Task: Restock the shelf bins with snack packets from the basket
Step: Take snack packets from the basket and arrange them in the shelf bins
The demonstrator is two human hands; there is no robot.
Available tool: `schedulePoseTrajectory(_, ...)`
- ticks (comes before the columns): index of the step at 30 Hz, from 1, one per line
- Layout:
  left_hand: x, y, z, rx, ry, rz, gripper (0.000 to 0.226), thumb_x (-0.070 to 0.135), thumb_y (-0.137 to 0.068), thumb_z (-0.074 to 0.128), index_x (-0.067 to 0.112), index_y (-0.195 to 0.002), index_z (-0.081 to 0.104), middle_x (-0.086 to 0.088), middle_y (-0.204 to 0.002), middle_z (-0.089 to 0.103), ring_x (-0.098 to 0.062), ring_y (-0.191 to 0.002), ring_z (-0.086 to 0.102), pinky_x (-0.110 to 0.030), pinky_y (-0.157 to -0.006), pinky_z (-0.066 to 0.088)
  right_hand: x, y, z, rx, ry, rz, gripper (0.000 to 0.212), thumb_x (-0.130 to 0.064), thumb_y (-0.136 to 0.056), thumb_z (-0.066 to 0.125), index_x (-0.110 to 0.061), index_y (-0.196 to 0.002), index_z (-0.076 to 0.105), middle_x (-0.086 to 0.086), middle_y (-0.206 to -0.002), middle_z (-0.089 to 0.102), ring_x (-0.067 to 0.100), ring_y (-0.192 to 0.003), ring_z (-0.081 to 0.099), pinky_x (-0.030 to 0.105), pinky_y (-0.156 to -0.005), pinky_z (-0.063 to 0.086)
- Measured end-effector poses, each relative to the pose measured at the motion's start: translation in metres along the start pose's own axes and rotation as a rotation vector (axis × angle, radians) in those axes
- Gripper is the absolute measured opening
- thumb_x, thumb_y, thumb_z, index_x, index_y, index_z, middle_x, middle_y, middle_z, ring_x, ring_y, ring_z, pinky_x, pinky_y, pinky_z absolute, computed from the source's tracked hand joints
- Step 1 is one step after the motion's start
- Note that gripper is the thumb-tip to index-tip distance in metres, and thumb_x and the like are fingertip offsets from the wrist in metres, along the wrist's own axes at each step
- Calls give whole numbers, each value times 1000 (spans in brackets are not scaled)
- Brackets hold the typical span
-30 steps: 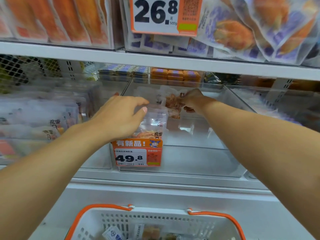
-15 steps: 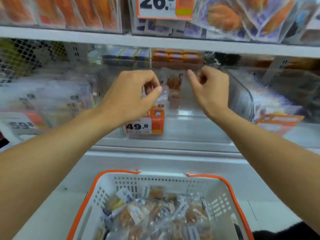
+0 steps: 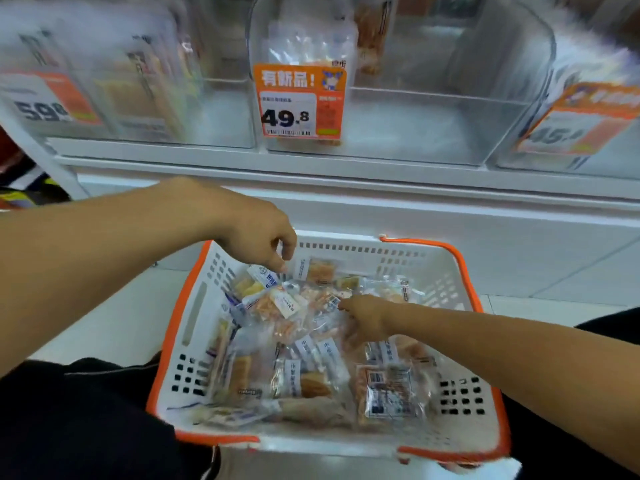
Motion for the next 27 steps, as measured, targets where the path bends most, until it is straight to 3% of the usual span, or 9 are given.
schedulePoseTrajectory(3,1,-5,-1,9,11,12,37,48,-97,52,28,-129,54,10,-106,54,-2,-77,47,-23,-78,35,4,-4,-8,188,-127,1,40,-29,-77,84,-17,-107,61,4,-105,58,21,-97,54,26,-79,39)
schedulePoseTrajectory(6,-1,-7,0,-6,4,8,39,48,-97,52,28,-130,55,11,-102,52,-3,-77,46,-24,-78,35,3,-8,-16,202,-287,-11,19,-19,-81,81,-17,-91,66,-3,-98,59,16,-93,57,24,-76,42)
schedulePoseTrajectory(8,-3,-8,-3,-12,-7,1,39,48,-97,52,27,-130,54,11,-102,52,-3,-77,47,-23,-75,36,5,-8,-18,152,-331,19,23,-16,-79,83,-17,-94,65,0,-102,61,16,-92,57,23,-74,45)
schedulePoseTrajectory(13,-5,-7,-19,18,0,8,42,51,-96,53,27,-130,56,11,-102,53,-12,-91,51,-26,-84,40,-2,10,-11,-155,-248,65,73,-1,-78,80,-11,-140,44,6,-117,59,23,-99,56,32,-81,50)
schedulePoseTrajectory(16,-6,-5,-26,22,40,2,47,54,-92,57,29,-132,53,13,-105,56,-4,-83,52,-26,-82,39,-22,29,-60,-113,-288,-42,57,3,-81,75,-10,-134,57,8,-110,73,18,-97,67,27,-83,50)
schedulePoseTrajectory(19,-11,2,-33,33,171,2,76,59,-80,70,29,-143,40,11,-127,55,-9,-97,56,-24,-84,41,-49,61,-135,-77,-446,-167,34,5,-82,75,-6,-115,70,7,-84,77,10,-76,70,25,-77,53)
schedulePoseTrajectory(21,-15,11,-42,71,310,39,79,57,-71,79,31,-137,45,13,-130,55,-8,-103,57,-22,-86,45,-77,92,-190,30,-517,-293,32,5,-82,74,-4,-113,70,9,-81,75,12,-75,69,26,-78,54)
schedulePoseTrajectory(24,-28,26,-63,192,550,113,51,43,-73,83,18,-114,65,2,-110,69,-19,-100,67,-28,-83,56,-113,140,-270,366,-671,-493,31,7,-82,72,-1,-111,68,25,-82,69,20,-75,64,25,-75,55)
schedulePoseTrajectory(27,-53,53,-90,371,939,198,41,24,-80,79,8,-114,66,-8,-103,74,-25,-99,71,-32,-70,59,-128,171,-323,642,-727,-595,39,-19,-77,78,-10,-113,69,22,-92,71,23,-75,68,32,-80,57)
Point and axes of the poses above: each hand's wrist, its own y-axis away from the middle knuckle, its own z-axis out of the palm, x = y × z, the point moved 8 cm from there along -y, towards the middle knuckle
